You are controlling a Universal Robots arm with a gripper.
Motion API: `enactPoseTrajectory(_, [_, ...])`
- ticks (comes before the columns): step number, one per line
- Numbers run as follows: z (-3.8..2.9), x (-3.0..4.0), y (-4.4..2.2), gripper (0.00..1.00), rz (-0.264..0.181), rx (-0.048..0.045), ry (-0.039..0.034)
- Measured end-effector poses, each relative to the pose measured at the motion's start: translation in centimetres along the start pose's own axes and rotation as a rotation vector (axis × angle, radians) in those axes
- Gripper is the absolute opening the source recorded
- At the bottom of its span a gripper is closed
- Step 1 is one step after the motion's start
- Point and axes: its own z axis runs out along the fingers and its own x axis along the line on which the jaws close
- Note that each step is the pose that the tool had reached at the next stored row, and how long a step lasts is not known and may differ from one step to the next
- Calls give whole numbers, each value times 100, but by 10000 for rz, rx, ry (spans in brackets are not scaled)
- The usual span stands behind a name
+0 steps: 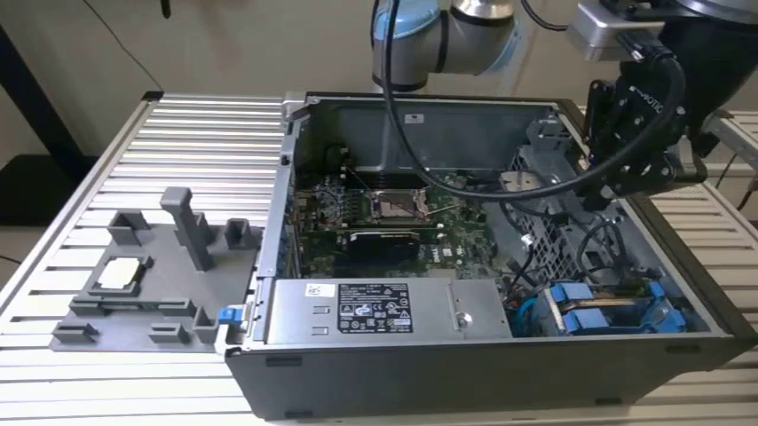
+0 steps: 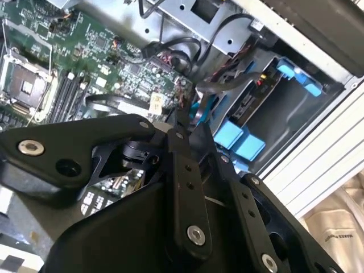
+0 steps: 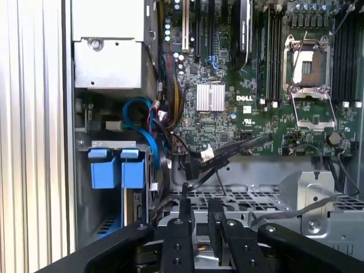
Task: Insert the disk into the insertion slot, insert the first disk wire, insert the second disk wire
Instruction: 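Insert the second disk wire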
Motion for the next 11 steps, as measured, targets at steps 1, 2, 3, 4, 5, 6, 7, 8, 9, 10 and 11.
enactPoseTrajectory(1, [1,0,40,27,-1,15,-1])
enactPoseTrajectory(2, [2,0,77,27,-2,29,-1])
enactPoseTrajectory(3, [3,0,115,27,-5,45,0])
enactPoseTrajectory(4, [4,0,149,27,-7,59,0])
enactPoseTrajectory(5, [5,0,182,27,-11,74,1])
enactPoseTrajectory(6, [6,0,214,27,-16,92,0])
enactPoseTrajectory(7, [7,0,241,27,-23,109,0])
enactPoseTrajectory(8, [8,0,268,27,-33,127,0])
enactPoseTrajectory(9, [8,0,294,27,-43,148,1])
enactPoseTrajectory(10, [9,0,319,27,-55,168,0])
enactPoseTrajectory(11, [9,0,325,27,-61,173,0])
